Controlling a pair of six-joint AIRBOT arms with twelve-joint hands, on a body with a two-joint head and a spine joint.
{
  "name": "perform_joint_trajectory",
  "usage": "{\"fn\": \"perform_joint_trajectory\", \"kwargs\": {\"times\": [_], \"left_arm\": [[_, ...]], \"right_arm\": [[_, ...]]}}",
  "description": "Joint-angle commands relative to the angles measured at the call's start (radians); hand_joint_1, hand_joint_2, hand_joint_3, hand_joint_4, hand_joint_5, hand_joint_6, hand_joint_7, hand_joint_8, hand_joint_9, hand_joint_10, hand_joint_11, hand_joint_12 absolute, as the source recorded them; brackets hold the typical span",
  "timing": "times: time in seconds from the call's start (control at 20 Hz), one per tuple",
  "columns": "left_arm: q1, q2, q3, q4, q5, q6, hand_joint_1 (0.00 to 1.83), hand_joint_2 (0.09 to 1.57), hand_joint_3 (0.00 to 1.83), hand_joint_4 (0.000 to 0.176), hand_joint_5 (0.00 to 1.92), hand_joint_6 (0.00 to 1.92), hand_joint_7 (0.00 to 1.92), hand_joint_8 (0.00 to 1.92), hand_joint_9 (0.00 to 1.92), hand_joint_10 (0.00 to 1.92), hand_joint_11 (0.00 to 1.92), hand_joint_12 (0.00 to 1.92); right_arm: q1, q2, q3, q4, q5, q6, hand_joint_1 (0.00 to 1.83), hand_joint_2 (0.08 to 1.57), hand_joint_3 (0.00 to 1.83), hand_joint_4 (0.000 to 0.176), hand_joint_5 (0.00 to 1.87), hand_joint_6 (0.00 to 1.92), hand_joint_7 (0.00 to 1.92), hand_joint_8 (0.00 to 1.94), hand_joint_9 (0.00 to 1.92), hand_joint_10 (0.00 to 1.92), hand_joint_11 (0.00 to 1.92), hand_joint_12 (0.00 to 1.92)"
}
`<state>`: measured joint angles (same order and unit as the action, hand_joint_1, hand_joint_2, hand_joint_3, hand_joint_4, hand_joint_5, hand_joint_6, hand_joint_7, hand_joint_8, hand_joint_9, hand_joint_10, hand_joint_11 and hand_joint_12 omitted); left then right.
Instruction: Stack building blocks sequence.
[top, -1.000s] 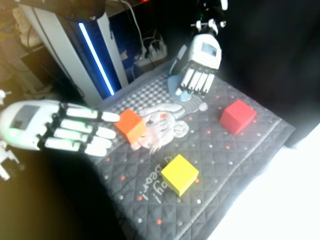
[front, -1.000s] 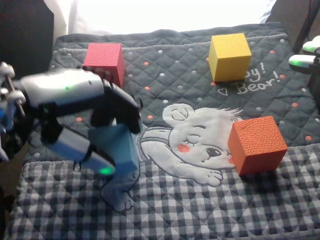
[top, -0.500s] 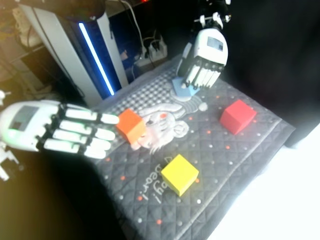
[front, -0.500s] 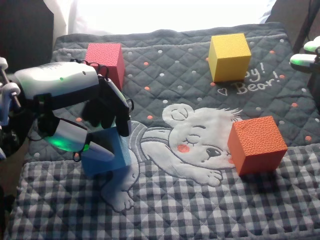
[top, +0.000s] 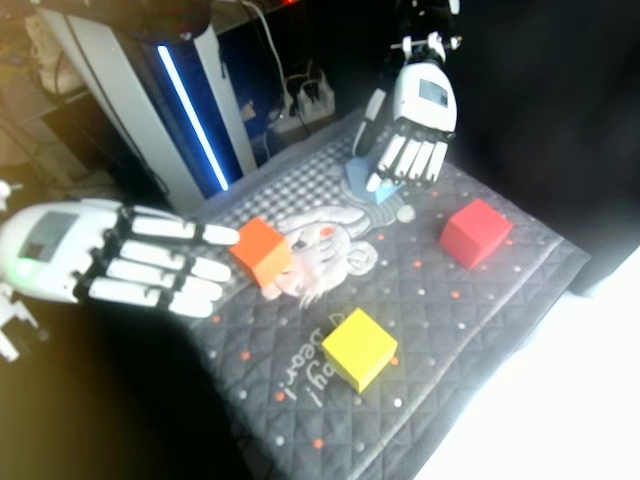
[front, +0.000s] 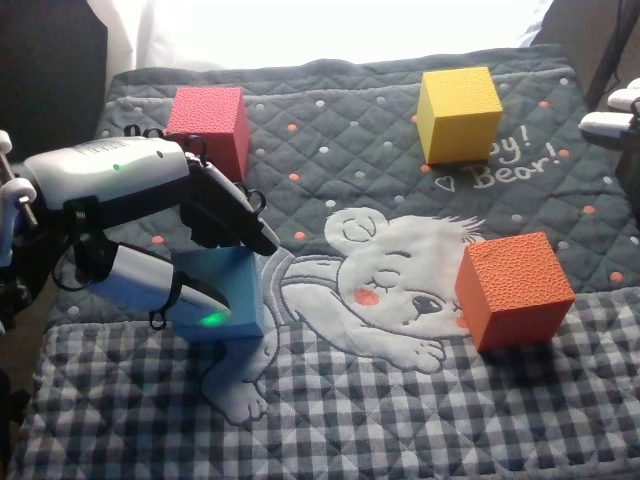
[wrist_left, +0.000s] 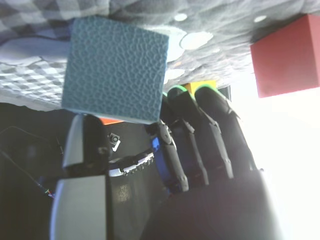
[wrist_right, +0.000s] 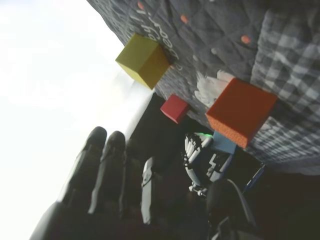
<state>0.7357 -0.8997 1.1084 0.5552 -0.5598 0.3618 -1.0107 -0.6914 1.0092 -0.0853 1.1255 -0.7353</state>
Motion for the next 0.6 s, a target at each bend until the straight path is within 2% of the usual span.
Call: {"fn": "perform_joint_trajectory", "kwargs": {"times": [0.0, 0.05, 0.1, 0.15, 0.25, 0.3, 0.35, 0.45, 0.5, 0.55], "left_arm": [[0.001, 0.005, -0.003, -0.008, -0.068, -0.002, 1.03, 0.92, 0.0, 0.0, 0.95, 0.0, 0.72, 0.92, 0.58, 1.4, 0.38, 1.75], [0.001, 0.009, -0.005, -0.01, -0.073, -0.002, 0.99, 0.93, 0.0, 0.0, 0.91, 0.0, 0.69, 0.88, 0.56, 1.34, 0.34, 1.7], [-0.001, 0.014, -0.008, -0.013, -0.079, 0.003, 0.96, 0.92, 0.0, 0.0, 0.87, 0.0, 0.68, 0.76, 0.54, 1.27, 0.3, 1.68], [-0.006, 0.021, -0.014, -0.019, -0.08, 0.018, 0.94, 0.89, 0.0, 0.0, 0.83, 0.0, 0.68, 0.68, 0.52, 1.24, 0.25, 1.63], [-0.015, 0.035, -0.029, -0.026, -0.072, 0.06, 0.9, 0.78, 0.0, 0.0, 0.69, 0.0, 0.65, 0.17, 0.5, 0.65, 0.11, 1.48], [-0.019, 0.038, -0.033, -0.026, -0.067, 0.07, 0.9, 0.75, 0.0, 0.006, 0.63, 0.0, 0.62, 0.04, 0.53, 0.41, 0.08, 1.45], [-0.02, 0.039, -0.033, -0.027, -0.066, 0.07, 0.89, 0.73, 0.0, 0.017, 0.58, 0.0, 0.57, 0.01, 0.55, 0.23, 0.09, 1.45], [-0.019, 0.039, -0.033, -0.028, -0.065, 0.071, 0.86, 0.71, 0.0, 0.076, 0.43, 0.0, 0.38, 0.0, 0.46, 0.05, 0.02, 1.43], [-0.02, 0.038, -0.033, -0.027, -0.059, 0.072, 0.85, 0.72, 0.0, 0.096, 0.39, 0.0, 0.32, 0.0, 0.41, 0.01, 0.0, 1.39], [-0.02, 0.033, -0.035, -0.022, -0.048, 0.076, 0.85, 0.72, 0.0, 0.101, 0.38, 0.0, 0.32, 0.0, 0.41, 0.01, 0.0, 1.37]], "right_arm": [[0.008, 0.006, 0.003, 0.037, 0.12, 0.003, 0.27, 1.24, 0.0, 0.129, 0.15, 0.01, 0.22, 0.01, 0.24, 0.01, 0.12, 0.18], [0.007, 0.006, 0.003, 0.037, 0.12, 0.003, 0.27, 1.25, 0.0, 0.129, 0.16, 0.01, 0.22, 0.01, 0.23, 0.01, 0.09, 0.17], [0.006, 0.006, 0.003, 0.037, 0.12, 0.003, 0.26, 1.25, 0.0, 0.122, 0.16, 0.01, 0.23, 0.01, 0.24, 0.01, 0.1, 0.18], [0.006, 0.006, 0.003, 0.038, 0.12, 0.003, 0.25, 1.25, 0.0, 0.126, 0.16, 0.01, 0.22, 0.0, 0.24, 0.01, 0.11, 0.18], [0.006, 0.006, 0.003, 0.039, 0.12, 0.003, 0.21, 1.25, 0.0, 0.111, 0.17, 0.01, 0.23, 0.0, 0.24, 0.0, 0.12, 0.18], [0.006, 0.006, 0.003, 0.039, 0.12, 0.003, 0.2, 1.26, 0.0, 0.113, 0.17, 0.01, 0.23, 0.0, 0.24, 0.0, 0.13, 0.18], [0.006, 0.006, 0.003, 0.039, 0.12, 0.003, 0.22, 1.26, 0.0, 0.113, 0.18, 0.01, 0.23, 0.0, 0.24, 0.0, 0.13, 0.19], [0.005, 0.006, 0.003, 0.04, 0.12, 0.003, 0.24, 1.27, 0.0, 0.119, 0.18, 0.01, 0.24, 0.0, 0.25, 0.01, 0.15, 0.19], [0.005, 0.005, 0.003, 0.041, 0.12, 0.003, 0.23, 1.27, 0.0, 0.122, 0.18, 0.0, 0.23, 0.0, 0.25, 0.0, 0.12, 0.19], [0.005, 0.005, 0.003, 0.042, 0.12, 0.003, 0.24, 1.28, 0.01, 0.119, 0.18, 0.0, 0.23, 0.0, 0.24, 0.0, 0.12, 0.18]]}}
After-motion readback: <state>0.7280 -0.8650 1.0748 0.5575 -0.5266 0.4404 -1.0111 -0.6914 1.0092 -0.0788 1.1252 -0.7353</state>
